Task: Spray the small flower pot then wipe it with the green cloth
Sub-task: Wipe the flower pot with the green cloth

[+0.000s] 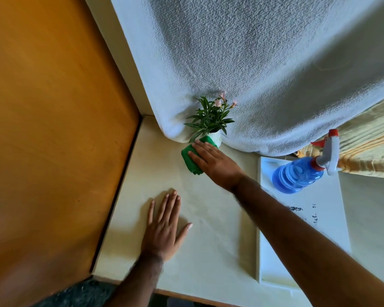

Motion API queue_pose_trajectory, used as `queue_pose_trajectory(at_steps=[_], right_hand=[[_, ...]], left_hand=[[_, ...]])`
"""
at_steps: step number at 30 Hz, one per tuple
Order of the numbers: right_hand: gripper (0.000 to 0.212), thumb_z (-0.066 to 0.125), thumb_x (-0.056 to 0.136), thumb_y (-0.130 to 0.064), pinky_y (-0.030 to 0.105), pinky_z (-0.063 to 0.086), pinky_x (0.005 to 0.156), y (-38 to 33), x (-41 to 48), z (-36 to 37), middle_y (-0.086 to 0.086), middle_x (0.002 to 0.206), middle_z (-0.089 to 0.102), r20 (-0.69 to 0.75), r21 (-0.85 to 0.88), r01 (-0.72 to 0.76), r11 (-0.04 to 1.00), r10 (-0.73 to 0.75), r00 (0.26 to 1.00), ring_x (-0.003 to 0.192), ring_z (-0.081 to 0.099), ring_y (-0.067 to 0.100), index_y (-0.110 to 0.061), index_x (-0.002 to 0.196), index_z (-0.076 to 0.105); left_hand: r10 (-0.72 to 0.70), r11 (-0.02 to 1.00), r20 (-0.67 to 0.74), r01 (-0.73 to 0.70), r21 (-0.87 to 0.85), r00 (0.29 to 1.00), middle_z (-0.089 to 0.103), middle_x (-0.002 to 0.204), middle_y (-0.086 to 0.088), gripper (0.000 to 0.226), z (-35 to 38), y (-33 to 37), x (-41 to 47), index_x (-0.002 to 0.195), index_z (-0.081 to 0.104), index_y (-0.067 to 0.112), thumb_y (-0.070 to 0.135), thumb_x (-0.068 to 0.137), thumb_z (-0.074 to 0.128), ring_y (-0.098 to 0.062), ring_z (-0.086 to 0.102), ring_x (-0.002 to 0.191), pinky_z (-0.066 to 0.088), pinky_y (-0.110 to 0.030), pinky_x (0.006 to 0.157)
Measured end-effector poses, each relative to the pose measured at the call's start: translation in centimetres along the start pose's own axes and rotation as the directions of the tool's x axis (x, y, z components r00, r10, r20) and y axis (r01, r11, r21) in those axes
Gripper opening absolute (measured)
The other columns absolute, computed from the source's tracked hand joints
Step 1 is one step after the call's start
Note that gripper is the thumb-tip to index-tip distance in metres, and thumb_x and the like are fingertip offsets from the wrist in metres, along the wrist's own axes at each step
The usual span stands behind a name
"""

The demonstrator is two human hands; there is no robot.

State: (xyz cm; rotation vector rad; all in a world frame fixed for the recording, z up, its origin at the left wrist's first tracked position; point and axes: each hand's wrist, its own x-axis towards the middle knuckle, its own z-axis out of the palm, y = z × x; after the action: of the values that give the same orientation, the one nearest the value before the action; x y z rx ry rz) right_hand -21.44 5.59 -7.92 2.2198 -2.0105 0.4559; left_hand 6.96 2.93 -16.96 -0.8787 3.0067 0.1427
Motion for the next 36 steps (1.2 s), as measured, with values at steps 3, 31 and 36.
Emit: queue_pose_trajectory(at_steps=[3, 31, 36], right_hand=[[0.045, 0.068, 0.089, 0.015, 0.064, 0.050, 0.104, 0.2, -0.6, 0.5, 0.037, 0.137, 0.060, 0.083, 0.073, 0.016, 0.997, -0.022, 0.996, 0.128, 0.057, 0.054, 0.010, 0.133, 0.063], [0.044, 0.043, 0.102, 0.002, 0.053, 0.041, 0.117, 0.0, -1.1, -1.4, 0.027, 0.148, 0.055, 0.001, 0.054, 0.026, 0.998, -0.026, 1.000, 0.139, 0.051, 0.045, 0.003, 0.144, 0.056], [0.047, 0.065, 0.094, 0.012, 0.058, 0.046, 0.112, 0.7, 0.4, -1.6, 0.030, 0.145, 0.057, 0.001, 0.039, 0.076, 0.996, -0.076, 0.997, 0.136, 0.052, 0.048, 0.007, 0.140, 0.058]], left_hand=[[-0.004, 1.000, 0.012, 0.004, 0.005, 1.000, 0.019, 0.177, -0.008, 0.090, 0.0, -0.1, 0.2, 0.167, 0.017, 0.014, 0.073, 0.101, 0.030, -0.026, 0.016, 0.164, 0.018, -0.059, 0.131], [0.011, 1.000, -0.010, -0.011, 0.020, 1.000, 0.021, 0.177, -0.009, 0.088, -0.3, 0.0, 0.0, 0.167, 0.017, 0.012, 0.071, 0.102, 0.028, -0.027, 0.019, 0.163, 0.022, -0.060, 0.129], [0.007, 1.000, -0.004, -0.007, 0.014, 1.000, 0.019, 0.177, -0.008, 0.088, -0.1, 0.0, 0.0, 0.167, 0.017, 0.013, 0.072, 0.102, 0.029, -0.025, 0.017, 0.164, 0.021, -0.060, 0.130]])
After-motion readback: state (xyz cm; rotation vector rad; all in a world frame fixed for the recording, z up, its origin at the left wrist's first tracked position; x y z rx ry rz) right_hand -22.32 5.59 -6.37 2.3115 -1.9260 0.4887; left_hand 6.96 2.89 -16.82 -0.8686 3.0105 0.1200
